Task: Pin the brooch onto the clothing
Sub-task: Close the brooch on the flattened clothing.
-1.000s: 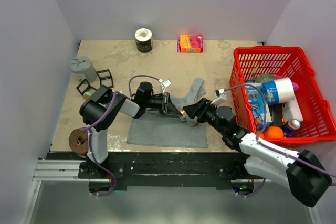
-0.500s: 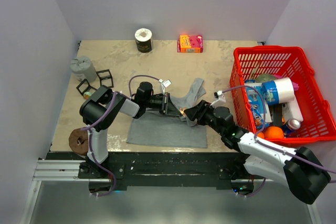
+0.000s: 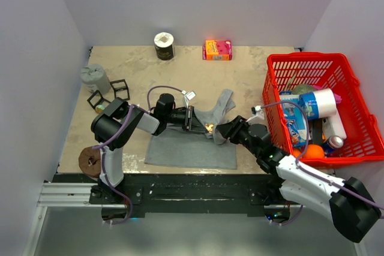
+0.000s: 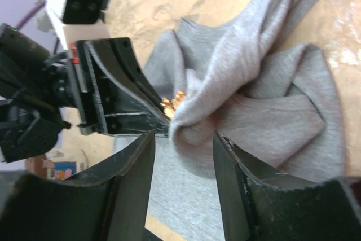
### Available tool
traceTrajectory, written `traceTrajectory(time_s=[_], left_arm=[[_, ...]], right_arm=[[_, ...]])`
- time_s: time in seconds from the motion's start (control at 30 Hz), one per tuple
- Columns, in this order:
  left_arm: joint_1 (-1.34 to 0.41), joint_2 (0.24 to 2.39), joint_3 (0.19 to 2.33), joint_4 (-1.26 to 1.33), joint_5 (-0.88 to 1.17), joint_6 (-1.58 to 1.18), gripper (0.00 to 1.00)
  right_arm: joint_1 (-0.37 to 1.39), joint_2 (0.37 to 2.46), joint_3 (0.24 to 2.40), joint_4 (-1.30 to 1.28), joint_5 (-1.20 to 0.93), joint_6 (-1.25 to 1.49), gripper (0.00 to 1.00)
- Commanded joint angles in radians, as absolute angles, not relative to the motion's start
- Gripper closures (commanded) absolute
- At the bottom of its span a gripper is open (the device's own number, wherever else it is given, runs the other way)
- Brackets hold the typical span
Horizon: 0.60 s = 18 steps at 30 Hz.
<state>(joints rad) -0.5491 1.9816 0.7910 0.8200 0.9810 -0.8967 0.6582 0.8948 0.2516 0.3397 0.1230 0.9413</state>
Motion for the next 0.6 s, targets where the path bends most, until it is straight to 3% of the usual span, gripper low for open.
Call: traceTrajectory(time_s=[0.0, 0.13, 0.57], left_arm=[[-0.543, 1.945, 0.816, 0.833, 1.0, -0.876, 1.0], [-0.543, 1.945, 0.815, 0.833, 1.0, -0.876, 1.0], [-0.543, 1.948, 0.816, 0.833, 1.0, -0.877, 1.0]], right_arm=[[0.652, 0.903, 0.265, 0.276, 0.19, 0.942, 0.53], [0.652, 0.946, 0.287, 0.229, 0.212, 0.933, 0.58], [0.65, 1.084, 0.305, 0.416, 0.19, 0.911, 0.56]])
